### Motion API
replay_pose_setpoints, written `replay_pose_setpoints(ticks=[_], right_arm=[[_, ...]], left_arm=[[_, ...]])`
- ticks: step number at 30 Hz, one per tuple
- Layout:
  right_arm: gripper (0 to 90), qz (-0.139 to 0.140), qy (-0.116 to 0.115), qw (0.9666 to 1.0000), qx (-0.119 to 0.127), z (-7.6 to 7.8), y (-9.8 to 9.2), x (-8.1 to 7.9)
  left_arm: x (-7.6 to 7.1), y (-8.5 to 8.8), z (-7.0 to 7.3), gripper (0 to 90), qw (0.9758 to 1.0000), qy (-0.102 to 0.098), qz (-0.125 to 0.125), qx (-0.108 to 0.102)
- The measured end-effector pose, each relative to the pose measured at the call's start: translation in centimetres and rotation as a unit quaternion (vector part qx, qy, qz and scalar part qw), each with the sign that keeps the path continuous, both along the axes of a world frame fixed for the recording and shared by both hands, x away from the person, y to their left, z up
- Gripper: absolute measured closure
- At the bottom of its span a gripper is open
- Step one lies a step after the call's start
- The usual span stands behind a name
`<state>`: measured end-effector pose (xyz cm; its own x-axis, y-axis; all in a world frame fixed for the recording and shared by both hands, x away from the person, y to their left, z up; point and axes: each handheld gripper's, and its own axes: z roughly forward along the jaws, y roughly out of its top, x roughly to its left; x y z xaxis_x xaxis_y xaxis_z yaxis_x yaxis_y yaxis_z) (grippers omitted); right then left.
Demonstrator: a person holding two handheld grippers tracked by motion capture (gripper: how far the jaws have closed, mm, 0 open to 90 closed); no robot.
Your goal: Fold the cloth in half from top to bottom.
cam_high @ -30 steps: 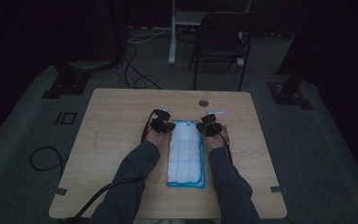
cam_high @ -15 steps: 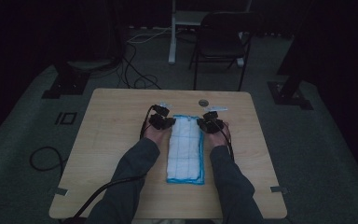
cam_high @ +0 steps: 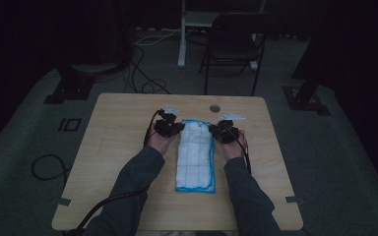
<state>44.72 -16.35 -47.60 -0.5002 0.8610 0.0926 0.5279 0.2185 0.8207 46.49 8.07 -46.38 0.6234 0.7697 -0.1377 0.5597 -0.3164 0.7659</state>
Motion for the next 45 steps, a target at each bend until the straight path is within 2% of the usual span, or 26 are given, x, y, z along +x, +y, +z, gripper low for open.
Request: replay_pose_setpoints(ticks=[5,18,27,32,36,45], right_arm=[[84.3,0.007,-0.006,1.0000,0.001,0.2,0.0,-0.8],[84.1,0.019,-0.017,0.9996,0.012,0.5,-0.1,-2.8],[84.1,0.026,-0.022,0.9993,0.011,0.8,-0.1,-3.8],[84.1,0.032,-0.029,0.9990,0.014,1.0,-0.2,-4.8],[84.1,0.033,-0.032,0.9987,0.020,0.9,-0.4,-5.3],[84.1,0.036,-0.032,0.9984,0.029,0.6,-0.5,-6.3]], left_arm=[[-0.9,0.4,0.0,86.9,0.9999,-0.006,-0.003,-0.010],[-2.9,1.0,0.3,86.8,0.9996,-0.014,-0.017,-0.020],[-3.9,1.3,0.3,86.7,0.9992,-0.017,-0.025,-0.027],[-5.0,1.6,0.4,86.7,0.9985,-0.028,-0.032,-0.034],[-5.7,1.6,0.3,86.7,0.9980,-0.036,-0.035,-0.038],[-6.7,1.8,0.1,86.6,0.9975,-0.038,-0.039,-0.045]])
